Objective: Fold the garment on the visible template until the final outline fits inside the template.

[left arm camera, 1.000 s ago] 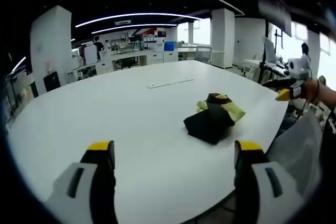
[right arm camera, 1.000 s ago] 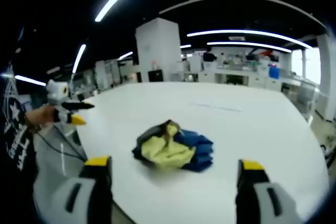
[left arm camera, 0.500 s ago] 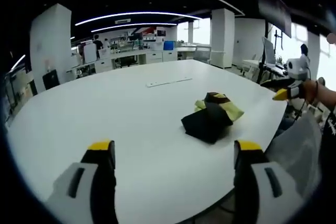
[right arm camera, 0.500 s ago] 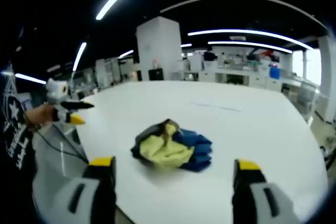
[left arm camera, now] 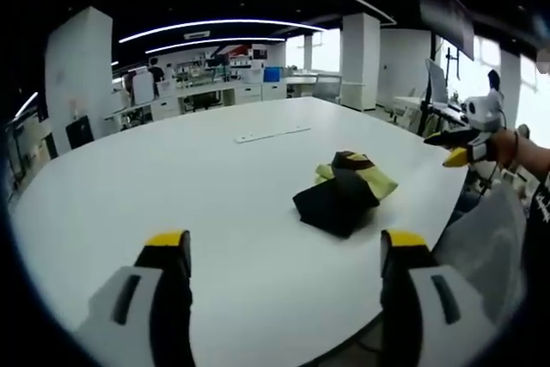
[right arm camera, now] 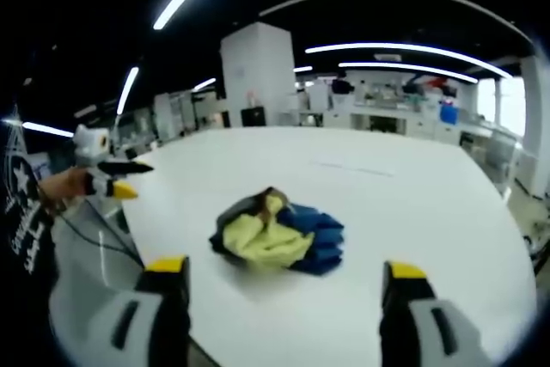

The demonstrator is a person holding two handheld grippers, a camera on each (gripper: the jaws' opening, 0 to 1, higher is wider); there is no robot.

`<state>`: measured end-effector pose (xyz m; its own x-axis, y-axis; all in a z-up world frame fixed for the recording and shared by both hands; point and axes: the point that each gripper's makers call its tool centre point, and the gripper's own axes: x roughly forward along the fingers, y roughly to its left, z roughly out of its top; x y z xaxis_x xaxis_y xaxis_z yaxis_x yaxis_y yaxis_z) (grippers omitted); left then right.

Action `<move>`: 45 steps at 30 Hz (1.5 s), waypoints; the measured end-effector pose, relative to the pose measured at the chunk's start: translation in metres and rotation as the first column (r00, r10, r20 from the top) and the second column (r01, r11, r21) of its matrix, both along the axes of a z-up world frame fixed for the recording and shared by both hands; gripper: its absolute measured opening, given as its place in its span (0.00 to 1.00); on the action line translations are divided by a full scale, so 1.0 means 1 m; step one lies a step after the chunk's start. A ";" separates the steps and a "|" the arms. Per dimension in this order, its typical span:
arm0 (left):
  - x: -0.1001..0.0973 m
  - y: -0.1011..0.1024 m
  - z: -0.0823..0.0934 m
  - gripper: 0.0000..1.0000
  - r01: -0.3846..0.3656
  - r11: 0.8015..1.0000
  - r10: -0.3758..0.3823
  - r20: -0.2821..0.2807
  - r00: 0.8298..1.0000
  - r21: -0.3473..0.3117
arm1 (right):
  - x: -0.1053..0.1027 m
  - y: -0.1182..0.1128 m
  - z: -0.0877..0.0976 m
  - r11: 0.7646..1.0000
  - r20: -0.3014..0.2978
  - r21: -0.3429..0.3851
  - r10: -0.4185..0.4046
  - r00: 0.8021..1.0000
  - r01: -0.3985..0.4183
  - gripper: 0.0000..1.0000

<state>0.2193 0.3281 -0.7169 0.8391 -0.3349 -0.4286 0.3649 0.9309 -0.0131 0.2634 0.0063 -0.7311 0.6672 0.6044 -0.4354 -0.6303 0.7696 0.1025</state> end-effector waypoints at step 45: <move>0.036 -0.066 -0.021 0.57 0.178 0.959 -0.183 -0.005 0.983 -0.222 | 0.051 0.043 -0.022 0.987 -0.002 0.059 0.150 0.989 -0.150 0.40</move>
<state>0.2554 0.2623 -0.7376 0.7457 -0.5682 -0.3480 0.5236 0.8227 -0.2215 0.3142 0.0491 -0.7534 0.5645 0.7221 -0.3999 -0.7374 0.6588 0.1488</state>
